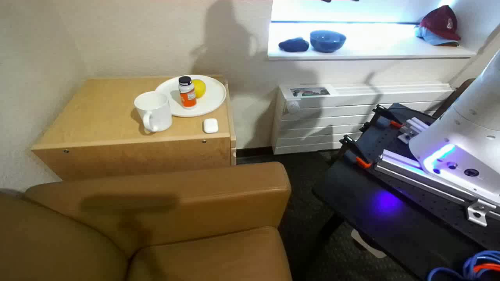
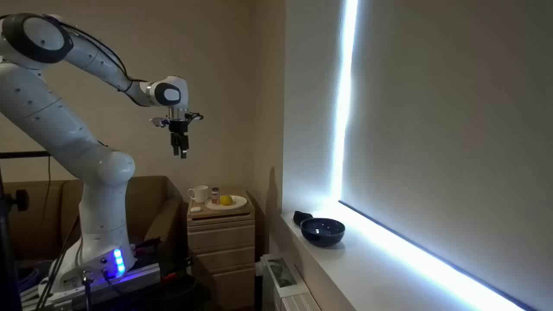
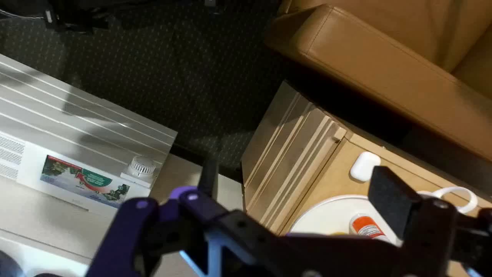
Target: Open the top drawer.
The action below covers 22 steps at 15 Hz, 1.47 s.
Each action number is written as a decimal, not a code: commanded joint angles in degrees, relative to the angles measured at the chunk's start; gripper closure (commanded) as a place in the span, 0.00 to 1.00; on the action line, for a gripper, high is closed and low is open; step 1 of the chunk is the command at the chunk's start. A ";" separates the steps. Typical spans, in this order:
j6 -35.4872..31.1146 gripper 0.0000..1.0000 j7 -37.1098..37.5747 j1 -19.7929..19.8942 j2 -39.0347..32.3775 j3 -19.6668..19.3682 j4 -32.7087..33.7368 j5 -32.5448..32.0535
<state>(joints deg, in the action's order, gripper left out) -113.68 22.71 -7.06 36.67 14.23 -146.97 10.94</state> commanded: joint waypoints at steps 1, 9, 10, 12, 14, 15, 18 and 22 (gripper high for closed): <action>0.13 0.00 0.01 -0.02 -0.01 -0.05 0.10 -0.05; -13.66 0.00 5.16 1.36 -5.69 0.51 -5.03 5.42; -18.72 0.00 7.22 2.19 -6.93 1.29 -6.65 4.28; -28.23 0.00 11.60 3.81 -10.29 2.78 -9.37 1.68; -33.45 0.00 15.56 4.74 -13.62 3.20 -10.72 -0.01; -33.20 0.00 15.59 3.45 -14.20 1.67 -10.61 1.82; -31.69 0.00 14.46 1.92 -13.76 0.04 -10.08 2.82; -32.40 0.00 16.94 3.74 -17.28 2.39 -9.25 -2.24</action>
<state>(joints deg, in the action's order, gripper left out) -145.37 37.13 -5.22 23.30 14.08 -157.04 13.60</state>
